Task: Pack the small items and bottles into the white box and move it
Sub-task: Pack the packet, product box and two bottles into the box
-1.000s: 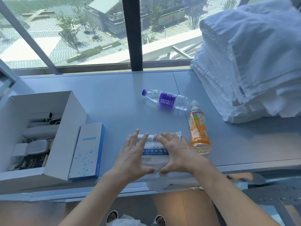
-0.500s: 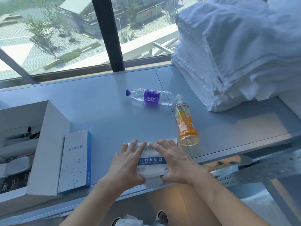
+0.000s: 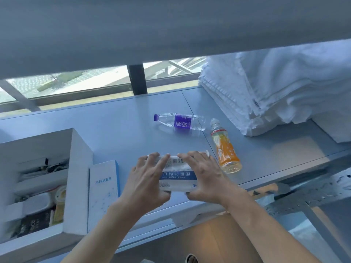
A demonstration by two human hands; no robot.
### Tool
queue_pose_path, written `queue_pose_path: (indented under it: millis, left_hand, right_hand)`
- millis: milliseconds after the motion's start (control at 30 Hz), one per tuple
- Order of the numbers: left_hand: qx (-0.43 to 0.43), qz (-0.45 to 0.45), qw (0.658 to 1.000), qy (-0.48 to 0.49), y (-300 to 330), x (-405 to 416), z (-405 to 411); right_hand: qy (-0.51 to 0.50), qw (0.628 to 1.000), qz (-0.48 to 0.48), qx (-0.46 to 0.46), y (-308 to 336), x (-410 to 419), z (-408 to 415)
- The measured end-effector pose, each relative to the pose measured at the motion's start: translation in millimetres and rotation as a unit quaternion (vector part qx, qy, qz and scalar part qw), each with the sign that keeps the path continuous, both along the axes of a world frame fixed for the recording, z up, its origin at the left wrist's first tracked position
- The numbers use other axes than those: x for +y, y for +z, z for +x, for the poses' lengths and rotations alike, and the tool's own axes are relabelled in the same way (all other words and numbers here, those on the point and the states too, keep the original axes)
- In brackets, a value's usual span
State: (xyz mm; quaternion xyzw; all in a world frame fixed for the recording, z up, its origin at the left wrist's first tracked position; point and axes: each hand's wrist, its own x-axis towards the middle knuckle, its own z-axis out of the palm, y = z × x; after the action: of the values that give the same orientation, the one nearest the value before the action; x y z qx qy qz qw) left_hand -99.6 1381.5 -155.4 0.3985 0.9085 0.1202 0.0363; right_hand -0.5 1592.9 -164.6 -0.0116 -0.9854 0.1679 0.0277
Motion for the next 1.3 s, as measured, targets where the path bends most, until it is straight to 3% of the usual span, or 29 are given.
queue_pose_path:
  millis: [300, 600, 933, 1167, 1300]
  left_hand:
    - [0.022, 0.078, 0.995, 0.052, 52.5, -89.4, -34.5]
    - [0.027, 0.096, 0.987, 0.129, 80.7, -204.9, -62.0]
    - [0.012, 0.077, 0.983, 0.165, 77.7, -313.8, -82.4]
    - [0.014, 0.098, 0.984, 0.145, 53.7, -330.4, -86.6]
    - [0.049, 0.033, 0.993, 0.107, 37.4, -328.5, -91.5]
  right_hand:
    - [0.063, 0.996, -0.001, 0.058, 63.4, -79.8, -62.7]
    - [0.153, 0.984, -0.015, 0.086, 88.8, -183.5, -123.0]
    - [0.225, 0.973, -0.016, 0.055, 89.0, -282.2, -167.4]
    - [0.23, 0.973, 0.006, 0.0, 71.5, -311.3, -178.2]
    - [0.233, 0.97, 0.053, -0.039, 60.3, -320.1, -178.3]
